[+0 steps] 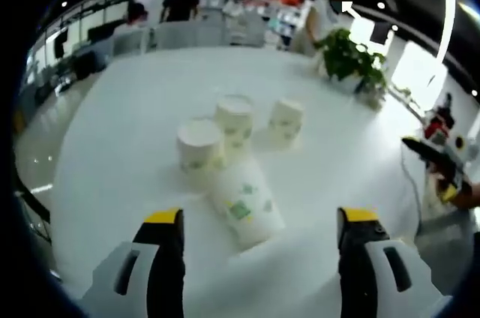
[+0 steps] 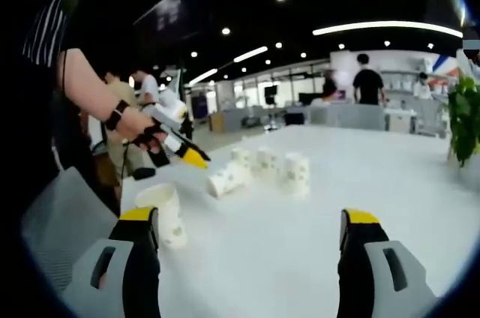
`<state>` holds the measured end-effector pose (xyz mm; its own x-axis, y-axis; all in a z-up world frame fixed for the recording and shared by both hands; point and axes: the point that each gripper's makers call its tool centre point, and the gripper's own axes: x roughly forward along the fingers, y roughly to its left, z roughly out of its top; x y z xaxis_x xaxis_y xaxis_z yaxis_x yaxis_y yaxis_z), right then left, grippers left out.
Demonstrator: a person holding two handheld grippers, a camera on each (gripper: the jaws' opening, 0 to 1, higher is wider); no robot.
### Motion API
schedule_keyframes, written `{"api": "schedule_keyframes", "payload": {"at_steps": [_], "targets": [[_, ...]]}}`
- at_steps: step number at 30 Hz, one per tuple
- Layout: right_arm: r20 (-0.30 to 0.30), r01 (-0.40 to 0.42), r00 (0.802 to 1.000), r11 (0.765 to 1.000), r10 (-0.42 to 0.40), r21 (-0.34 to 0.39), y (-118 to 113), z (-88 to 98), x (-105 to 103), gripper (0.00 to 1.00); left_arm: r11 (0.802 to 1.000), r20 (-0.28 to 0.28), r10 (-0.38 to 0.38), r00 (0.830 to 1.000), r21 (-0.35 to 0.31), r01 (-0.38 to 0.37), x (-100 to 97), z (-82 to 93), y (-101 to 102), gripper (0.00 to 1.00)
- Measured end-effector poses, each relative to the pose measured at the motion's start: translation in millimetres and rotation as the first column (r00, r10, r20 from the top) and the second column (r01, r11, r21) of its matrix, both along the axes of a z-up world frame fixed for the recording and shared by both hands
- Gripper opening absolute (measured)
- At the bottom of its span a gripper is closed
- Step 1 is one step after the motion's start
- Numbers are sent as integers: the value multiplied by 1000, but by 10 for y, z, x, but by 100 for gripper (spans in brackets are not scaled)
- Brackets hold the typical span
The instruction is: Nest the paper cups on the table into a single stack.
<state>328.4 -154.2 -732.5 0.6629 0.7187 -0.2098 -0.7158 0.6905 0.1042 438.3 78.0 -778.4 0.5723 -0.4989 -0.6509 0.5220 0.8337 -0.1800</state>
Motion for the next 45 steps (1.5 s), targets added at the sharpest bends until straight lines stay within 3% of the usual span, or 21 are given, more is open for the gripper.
{"api": "schedule_keyframes", "payload": {"at_steps": [7,10,16,24,30,32,45], "targets": [[0,16,1000,1000,-16,-2,-45,-14,26,98,1000,-41,21,999,2,-21,93,-40,-6,81],[4,17,1000,1000,-17,-6,-52,-15,37,98,999,-37,8,999,39,-7,124,-74,8,80],[3,19,1000,1000,-19,-4,-59,-14,49,98,1000,-61,17,998,20,-15,187,-102,-22,73],[6,15,1000,1000,-15,21,-29,21,44,98,1000,-92,18,996,5,-18,232,-164,-90,72],[8,0,1000,1000,0,25,15,20,35,98,1000,-108,-18,994,23,20,222,-269,-175,70],[8,7,1000,999,-7,40,3,32,46,98,1000,-149,-6,989,-3,5,202,-305,-209,69],[3,14,1000,999,-15,45,-1,12,54,98,1000,-158,10,987,-12,-12,286,-322,-255,64]]}}
